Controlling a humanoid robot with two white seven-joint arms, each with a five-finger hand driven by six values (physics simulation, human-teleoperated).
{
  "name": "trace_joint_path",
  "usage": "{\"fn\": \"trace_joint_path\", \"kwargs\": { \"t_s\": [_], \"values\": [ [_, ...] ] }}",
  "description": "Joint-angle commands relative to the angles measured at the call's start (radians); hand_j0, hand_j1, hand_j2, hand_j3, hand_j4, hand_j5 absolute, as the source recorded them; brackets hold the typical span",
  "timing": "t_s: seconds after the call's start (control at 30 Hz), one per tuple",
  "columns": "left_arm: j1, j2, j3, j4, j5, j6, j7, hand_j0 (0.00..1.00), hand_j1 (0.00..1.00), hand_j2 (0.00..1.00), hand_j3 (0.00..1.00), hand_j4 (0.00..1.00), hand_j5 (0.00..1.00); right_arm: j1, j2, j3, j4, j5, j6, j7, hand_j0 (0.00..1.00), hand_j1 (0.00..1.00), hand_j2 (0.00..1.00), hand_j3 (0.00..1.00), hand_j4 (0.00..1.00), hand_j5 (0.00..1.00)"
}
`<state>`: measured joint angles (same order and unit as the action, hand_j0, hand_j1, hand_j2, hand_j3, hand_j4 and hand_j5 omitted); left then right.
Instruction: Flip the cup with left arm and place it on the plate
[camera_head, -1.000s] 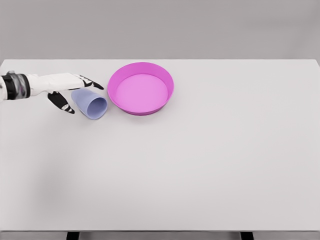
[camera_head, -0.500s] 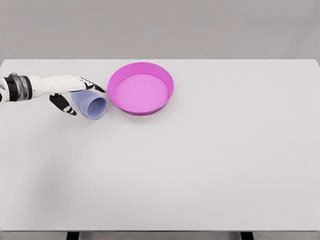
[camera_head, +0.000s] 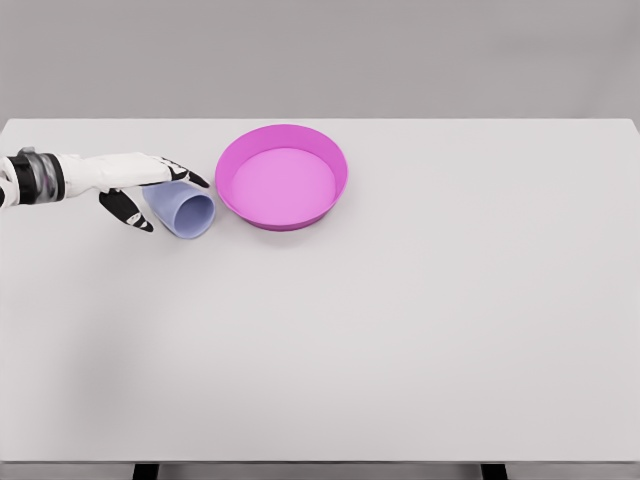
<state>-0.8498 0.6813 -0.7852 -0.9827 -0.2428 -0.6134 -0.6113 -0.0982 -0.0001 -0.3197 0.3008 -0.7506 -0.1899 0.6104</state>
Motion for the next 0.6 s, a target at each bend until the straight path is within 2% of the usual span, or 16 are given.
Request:
{"fn": "trace_joint_path", "kwargs": {
  "t_s": [0.0,0.4,0.57],
  "values": [
    [0.000,-0.002,0.001,0.004,0.007,0.003,0.000,0.92,0.92,0.92,0.92,0.92,0.92,0.000,0.000,0.001,0.000,0.001,0.000,0.000,1.00,1.00,1.00,1.00,1.00,1.00],
    [0.000,-0.026,0.001,0.027,0.000,0.003,0.000,0.91,0.91,0.91,0.91,0.91,0.91,0.000,0.000,0.001,0.000,0.001,0.000,0.000,1.00,1.00,1.00,1.00,1.00,1.00],
    [0.000,-0.025,0.001,0.027,0.000,0.003,0.000,0.87,0.87,0.87,0.87,0.87,0.87,0.000,0.000,-0.001,0.000,0.001,0.000,0.000,1.00,1.00,1.00,1.00,1.00,1.00]
  ]
}}
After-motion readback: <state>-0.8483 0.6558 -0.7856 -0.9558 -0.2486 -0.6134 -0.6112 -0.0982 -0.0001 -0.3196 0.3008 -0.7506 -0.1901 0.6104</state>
